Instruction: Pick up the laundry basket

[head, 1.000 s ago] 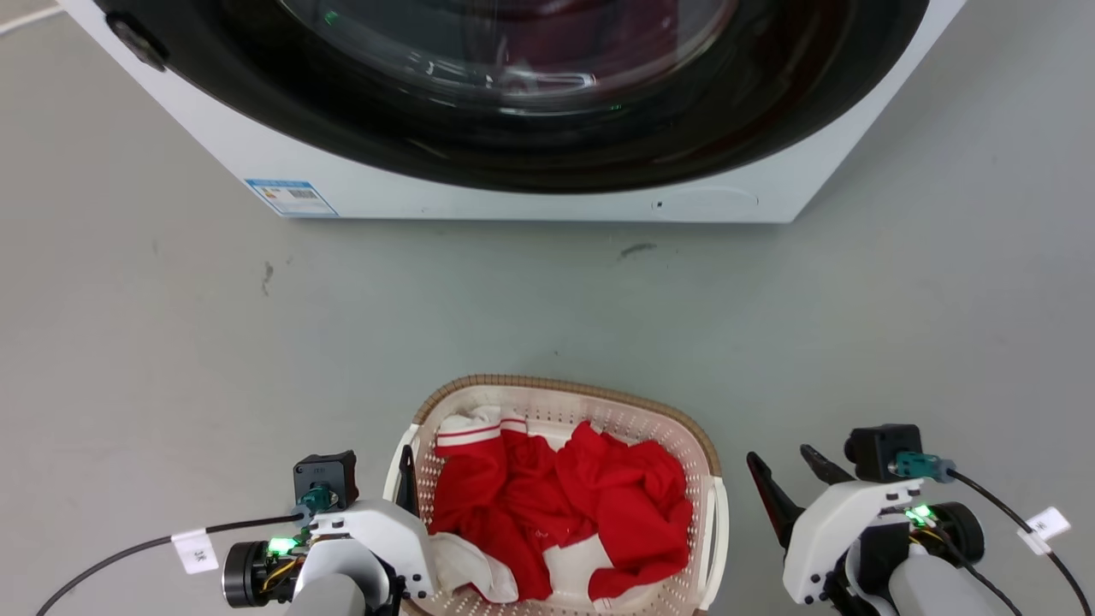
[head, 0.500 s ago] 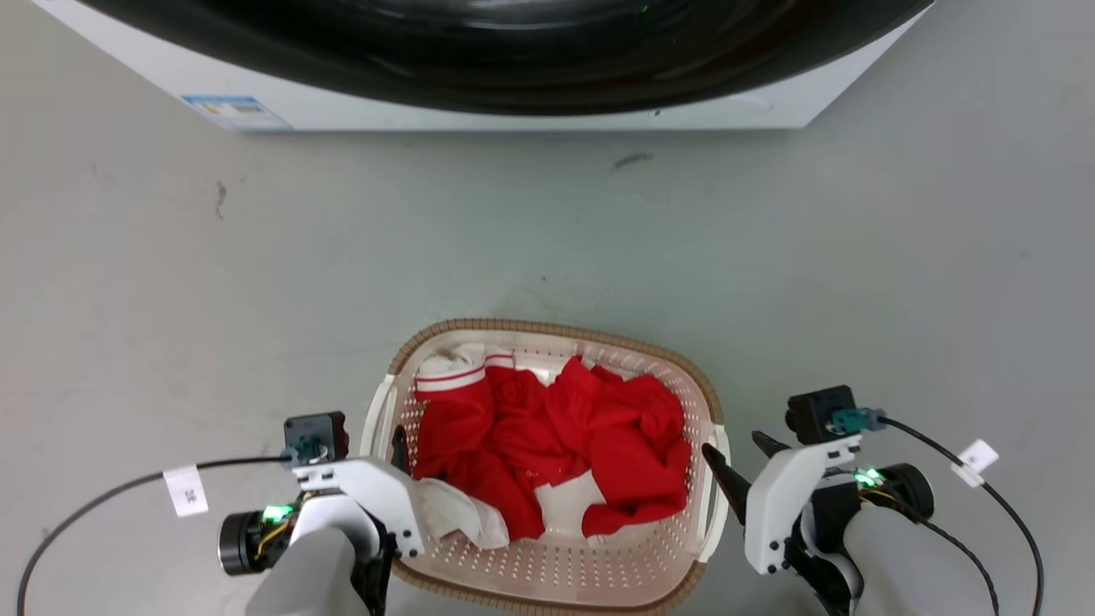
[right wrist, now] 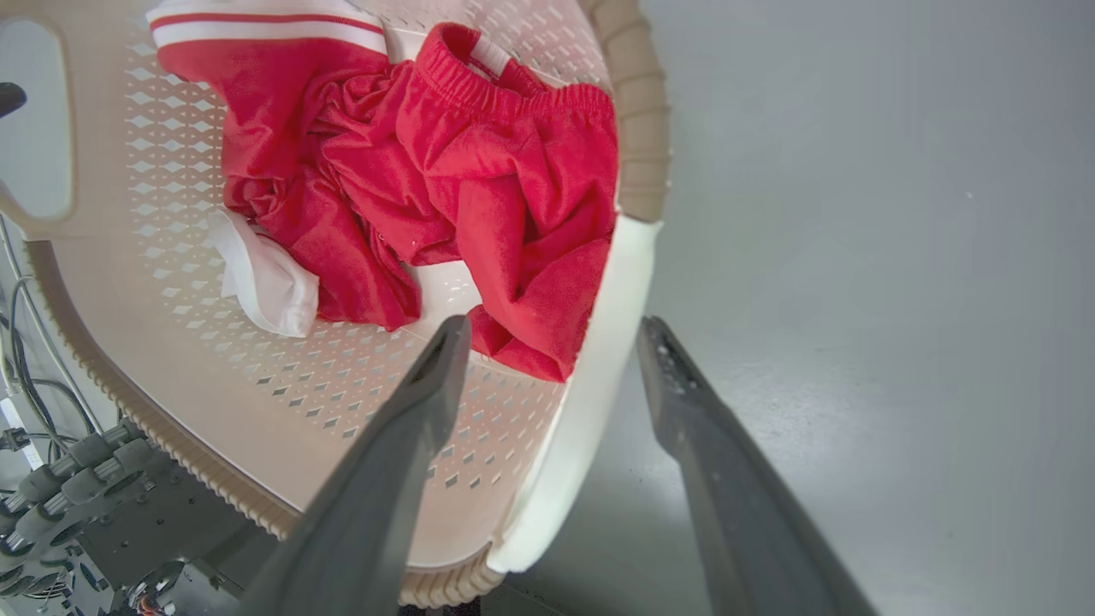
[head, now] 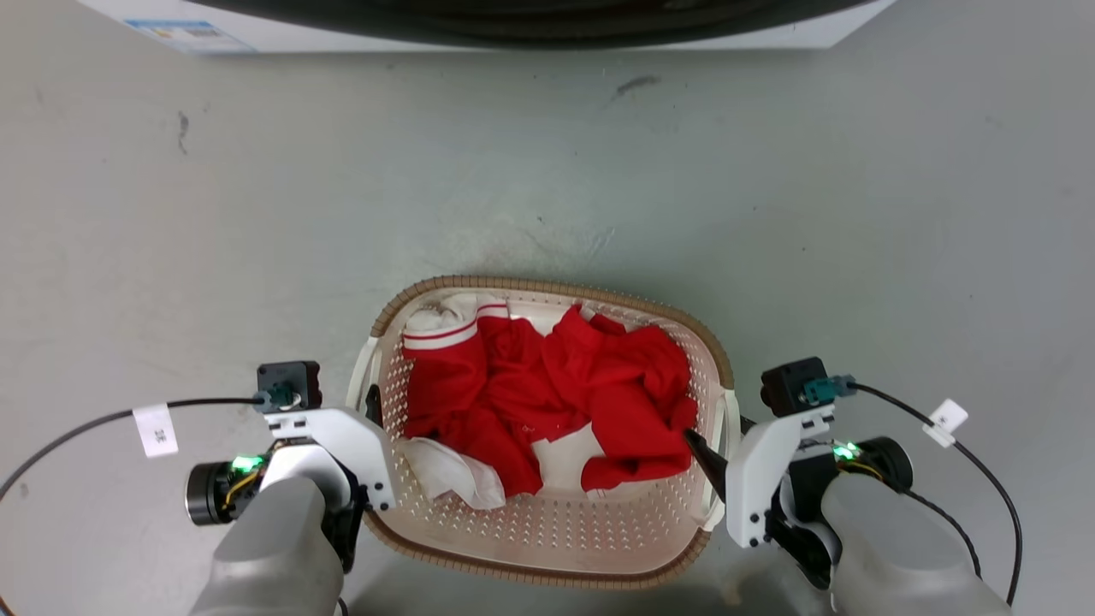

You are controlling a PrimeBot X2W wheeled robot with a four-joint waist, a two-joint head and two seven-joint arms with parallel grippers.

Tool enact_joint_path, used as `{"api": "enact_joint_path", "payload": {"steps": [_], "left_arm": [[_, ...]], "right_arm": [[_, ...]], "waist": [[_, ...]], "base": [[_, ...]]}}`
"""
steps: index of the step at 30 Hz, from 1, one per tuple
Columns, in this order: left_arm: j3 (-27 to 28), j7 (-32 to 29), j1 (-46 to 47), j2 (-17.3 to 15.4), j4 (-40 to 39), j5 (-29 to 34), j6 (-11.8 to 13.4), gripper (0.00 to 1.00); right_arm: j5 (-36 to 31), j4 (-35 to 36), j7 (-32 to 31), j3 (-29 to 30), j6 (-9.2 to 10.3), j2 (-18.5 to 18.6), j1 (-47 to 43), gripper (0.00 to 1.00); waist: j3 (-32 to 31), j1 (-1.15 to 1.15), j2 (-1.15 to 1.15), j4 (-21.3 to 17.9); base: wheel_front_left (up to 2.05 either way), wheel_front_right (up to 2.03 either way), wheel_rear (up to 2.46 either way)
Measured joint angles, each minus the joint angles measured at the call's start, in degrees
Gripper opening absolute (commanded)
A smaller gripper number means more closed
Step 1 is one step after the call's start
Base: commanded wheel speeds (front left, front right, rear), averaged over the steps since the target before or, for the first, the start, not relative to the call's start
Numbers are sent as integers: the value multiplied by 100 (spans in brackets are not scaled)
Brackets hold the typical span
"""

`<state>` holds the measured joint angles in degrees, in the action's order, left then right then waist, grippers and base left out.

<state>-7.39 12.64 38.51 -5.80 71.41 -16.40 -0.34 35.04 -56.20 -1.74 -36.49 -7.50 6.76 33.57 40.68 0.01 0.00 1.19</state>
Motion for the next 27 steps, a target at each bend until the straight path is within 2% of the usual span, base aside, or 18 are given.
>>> {"api": "enact_joint_path", "payload": {"steps": [12, 13, 14, 15, 16, 20, 27], "left_arm": [[-4, -207, 371, -148, 107, -147, -96, 100], [-5, -213, 372, -149, 108, -153, -120, 58], [3, -221, 375, -157, 108, -177, -160, 7], [7, -221, 381, -154, 108, -204, -170, 0], [1, -219, 393, -132, 105, -204, -190, 0], [-11, -186, 399, -92, 119, -258, -272, 0], [-12, -187, 381, -66, 145, -354, -277, 0]], "right_arm": [[543, -406, 59, -623, -4, -166, 583, 100], [592, -433, 37, -671, -3, -186, 612, 100], [649, -459, 10, -715, -2, -190, 635, 100], [713, -475, -11, -755, -2, -190, 642, 38], [761, -488, -27, -814, -1, -197, 656, 0], [944, -567, -31, -953, 63, -146, 749, 0], [1258, -634, 21, -1187, 62, -115, 811, 0]], "waist": [[508, -1, 0, 0], [529, -1, 0, -1], [550, -1, 0, -2], [568, -1, 0, 0], [582, -1, 0, 5], [608, -2, 0, 26], [565, -2, 0, 34]], "base": [[0, 0, 0], [0, 0, 0], [0, 0, 0], [0, 0, 0], [0, 0, 0], [0, 0, 0], [0, 0, 0]]}}
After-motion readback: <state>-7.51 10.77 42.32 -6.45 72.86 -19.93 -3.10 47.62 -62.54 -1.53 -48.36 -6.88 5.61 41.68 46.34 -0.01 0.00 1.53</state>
